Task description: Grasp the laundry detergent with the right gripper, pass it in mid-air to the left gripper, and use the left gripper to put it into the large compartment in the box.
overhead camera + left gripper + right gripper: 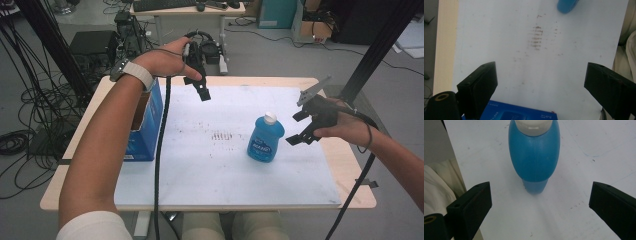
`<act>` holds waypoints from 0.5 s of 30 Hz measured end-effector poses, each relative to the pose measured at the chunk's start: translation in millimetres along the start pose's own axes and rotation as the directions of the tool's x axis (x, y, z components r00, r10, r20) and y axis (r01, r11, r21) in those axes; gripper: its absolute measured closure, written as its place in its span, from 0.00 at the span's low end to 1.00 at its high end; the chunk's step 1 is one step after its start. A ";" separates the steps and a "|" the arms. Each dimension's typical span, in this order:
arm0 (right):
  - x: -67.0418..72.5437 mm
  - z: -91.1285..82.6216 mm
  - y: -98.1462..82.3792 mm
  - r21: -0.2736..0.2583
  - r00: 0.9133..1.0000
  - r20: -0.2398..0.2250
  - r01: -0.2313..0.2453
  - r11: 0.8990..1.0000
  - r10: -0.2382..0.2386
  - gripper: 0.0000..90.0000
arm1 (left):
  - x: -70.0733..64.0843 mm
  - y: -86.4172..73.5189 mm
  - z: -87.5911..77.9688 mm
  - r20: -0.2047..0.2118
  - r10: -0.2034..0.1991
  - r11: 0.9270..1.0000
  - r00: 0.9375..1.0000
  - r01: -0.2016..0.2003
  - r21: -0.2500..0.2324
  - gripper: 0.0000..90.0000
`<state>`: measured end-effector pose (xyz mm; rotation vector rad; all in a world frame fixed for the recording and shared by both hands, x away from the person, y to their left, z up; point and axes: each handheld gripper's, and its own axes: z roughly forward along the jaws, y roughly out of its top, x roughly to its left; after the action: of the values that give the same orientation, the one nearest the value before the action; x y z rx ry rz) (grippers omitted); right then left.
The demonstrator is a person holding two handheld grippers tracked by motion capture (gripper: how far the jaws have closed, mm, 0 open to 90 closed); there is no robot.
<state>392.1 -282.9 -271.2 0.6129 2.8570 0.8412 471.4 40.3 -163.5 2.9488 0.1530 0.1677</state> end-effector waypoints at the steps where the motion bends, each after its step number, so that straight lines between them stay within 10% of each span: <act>1: -0.9 1.2 -0.8 -0.006 1.000 0.002 0.007 1.000 -0.007 0.05 | 0.1 0.0 0.1 0.000 0.000 1.000 1.000 0.000 -0.001 0.13; 15: 0.3 12.5 -9.9 -0.029 1.000 -0.002 -0.002 1.000 0.002 0.05 | 0.9 0.2 1.7 0.001 0.001 1.000 1.000 -0.001 0.001 0.13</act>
<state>390.9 -284.2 -287.1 0.6121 2.8410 0.8826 472.5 39.9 -165.1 2.9498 0.1515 0.1661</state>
